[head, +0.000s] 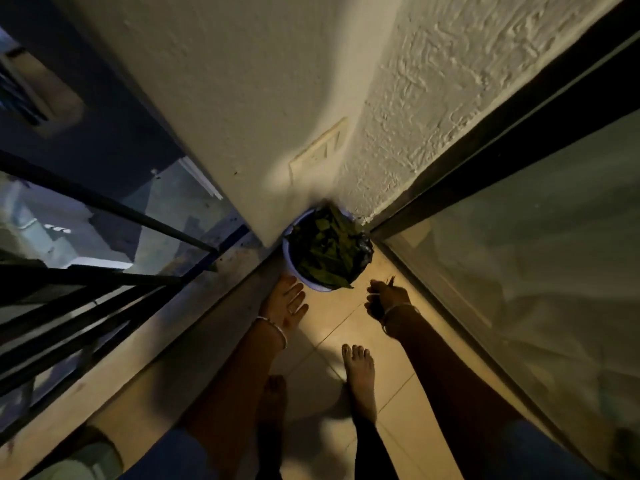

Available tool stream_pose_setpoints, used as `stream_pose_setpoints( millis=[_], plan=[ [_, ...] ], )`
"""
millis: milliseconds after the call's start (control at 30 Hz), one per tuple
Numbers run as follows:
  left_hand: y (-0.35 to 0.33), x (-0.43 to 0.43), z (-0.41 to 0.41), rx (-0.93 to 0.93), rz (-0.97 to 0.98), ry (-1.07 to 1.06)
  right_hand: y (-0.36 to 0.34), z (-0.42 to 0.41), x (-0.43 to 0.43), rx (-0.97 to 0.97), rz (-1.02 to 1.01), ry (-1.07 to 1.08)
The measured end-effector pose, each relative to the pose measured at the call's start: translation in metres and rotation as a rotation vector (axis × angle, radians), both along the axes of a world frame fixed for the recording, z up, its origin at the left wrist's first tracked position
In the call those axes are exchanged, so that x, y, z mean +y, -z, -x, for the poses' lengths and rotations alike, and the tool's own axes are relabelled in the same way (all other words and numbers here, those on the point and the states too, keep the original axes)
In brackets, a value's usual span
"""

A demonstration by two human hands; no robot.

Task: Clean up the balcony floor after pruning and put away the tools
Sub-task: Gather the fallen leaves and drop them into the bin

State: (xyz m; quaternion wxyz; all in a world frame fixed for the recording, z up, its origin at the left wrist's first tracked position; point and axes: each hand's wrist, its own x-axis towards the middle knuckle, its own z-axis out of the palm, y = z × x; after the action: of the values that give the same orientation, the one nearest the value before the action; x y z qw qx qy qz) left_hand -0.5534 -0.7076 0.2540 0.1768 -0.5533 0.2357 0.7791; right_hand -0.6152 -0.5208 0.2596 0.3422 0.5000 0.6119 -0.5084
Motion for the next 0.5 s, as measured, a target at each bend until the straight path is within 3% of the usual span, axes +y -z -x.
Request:
stream_pose_setpoints(
  millis=[167,300,400,500],
  plan=[
    [0.032,-0.026,-0.023,0.046,0.028,0.128,0.033,0.022,-0.037,0.122,0.060,0.103],
    [0.035,-0.038,-0.027,0.100,0.053,0.177,0.048,0.039,-0.065,0.197,0.307,0.043],
    [0.029,-0.041,-0.024,0.108,0.031,0.151,0.027,0.038,-0.071,0.187,0.441,0.115],
    [0.016,-0.043,-0.027,0.106,0.007,0.125,0.013,0.017,-0.061,0.252,0.377,0.193]
  ],
)
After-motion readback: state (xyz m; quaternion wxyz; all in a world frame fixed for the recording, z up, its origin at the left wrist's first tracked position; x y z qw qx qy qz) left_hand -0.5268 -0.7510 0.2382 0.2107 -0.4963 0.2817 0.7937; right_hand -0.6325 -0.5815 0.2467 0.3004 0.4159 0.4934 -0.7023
